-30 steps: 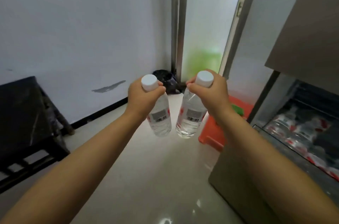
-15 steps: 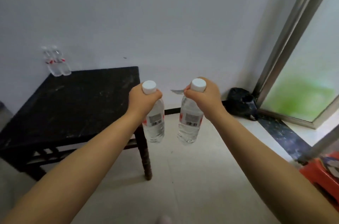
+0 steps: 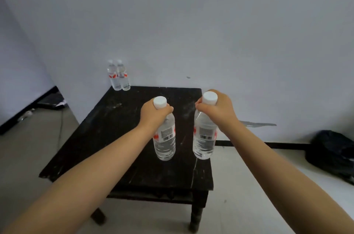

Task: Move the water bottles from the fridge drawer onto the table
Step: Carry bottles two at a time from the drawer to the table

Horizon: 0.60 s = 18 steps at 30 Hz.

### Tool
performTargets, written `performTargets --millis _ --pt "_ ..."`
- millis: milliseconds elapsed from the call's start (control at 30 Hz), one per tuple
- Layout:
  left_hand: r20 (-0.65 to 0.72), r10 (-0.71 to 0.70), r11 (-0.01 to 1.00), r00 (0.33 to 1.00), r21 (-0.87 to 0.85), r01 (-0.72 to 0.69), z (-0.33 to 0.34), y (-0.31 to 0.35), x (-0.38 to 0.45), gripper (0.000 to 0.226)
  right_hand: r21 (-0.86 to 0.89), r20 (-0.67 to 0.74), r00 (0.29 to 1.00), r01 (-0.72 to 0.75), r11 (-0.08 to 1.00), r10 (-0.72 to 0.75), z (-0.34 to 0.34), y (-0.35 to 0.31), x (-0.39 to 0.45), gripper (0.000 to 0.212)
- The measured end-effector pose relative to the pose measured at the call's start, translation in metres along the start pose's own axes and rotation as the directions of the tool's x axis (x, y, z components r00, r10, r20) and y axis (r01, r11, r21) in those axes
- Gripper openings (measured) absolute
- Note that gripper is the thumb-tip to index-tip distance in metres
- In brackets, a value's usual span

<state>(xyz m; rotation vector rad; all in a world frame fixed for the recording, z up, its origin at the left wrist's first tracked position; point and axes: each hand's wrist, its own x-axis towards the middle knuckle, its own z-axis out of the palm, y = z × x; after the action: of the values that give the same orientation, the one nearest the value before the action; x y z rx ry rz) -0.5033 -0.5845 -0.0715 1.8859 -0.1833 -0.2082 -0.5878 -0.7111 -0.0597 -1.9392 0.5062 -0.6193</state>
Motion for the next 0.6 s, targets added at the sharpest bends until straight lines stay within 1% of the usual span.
performTargets --millis 100,167,233,300,367,467,600 --pt "0.014 -0.004 1.000 1.000 0.012 0.004 -0.019 -0.004 0.059 0.037 -0.007 0.026 1.000 -0.002 1.000 0.002 0.039 -0.005 0.041 0.010" --pt "0.086 -0.009 1.000 0.996 0.017 0.007 -0.038 -0.010 0.097 0.025 -0.027 0.038 0.999 0.002 1.000 -0.001 0.067 -0.008 0.066 0.008" --pt "0.189 0.004 0.999 0.982 0.039 -0.012 -0.057 -0.019 0.132 0.011 -0.077 0.043 0.999 0.011 0.997 -0.007 0.098 -0.011 0.089 0.008" --pt "0.284 0.019 0.997 0.959 0.063 -0.039 -0.076 -0.031 0.170 0.012 -0.133 0.031 0.999 0.017 0.991 -0.013 0.130 -0.014 0.109 0.015" --pt "0.335 0.008 0.993 0.942 0.108 -0.047 -0.093 -0.042 0.211 0.016 -0.155 0.022 1.000 0.002 0.988 0.001 0.164 -0.019 0.129 0.019" --pt "0.378 0.009 0.976 0.926 0.200 -0.091 -0.117 -0.055 0.268 0.019 -0.149 0.007 0.999 -0.051 0.988 0.052 0.207 -0.026 0.158 0.021" --pt "0.401 0.003 0.970 0.916 0.221 -0.100 -0.138 -0.066 0.336 0.021 -0.179 0.051 0.993 -0.092 0.980 0.103 0.254 -0.028 0.196 0.022"
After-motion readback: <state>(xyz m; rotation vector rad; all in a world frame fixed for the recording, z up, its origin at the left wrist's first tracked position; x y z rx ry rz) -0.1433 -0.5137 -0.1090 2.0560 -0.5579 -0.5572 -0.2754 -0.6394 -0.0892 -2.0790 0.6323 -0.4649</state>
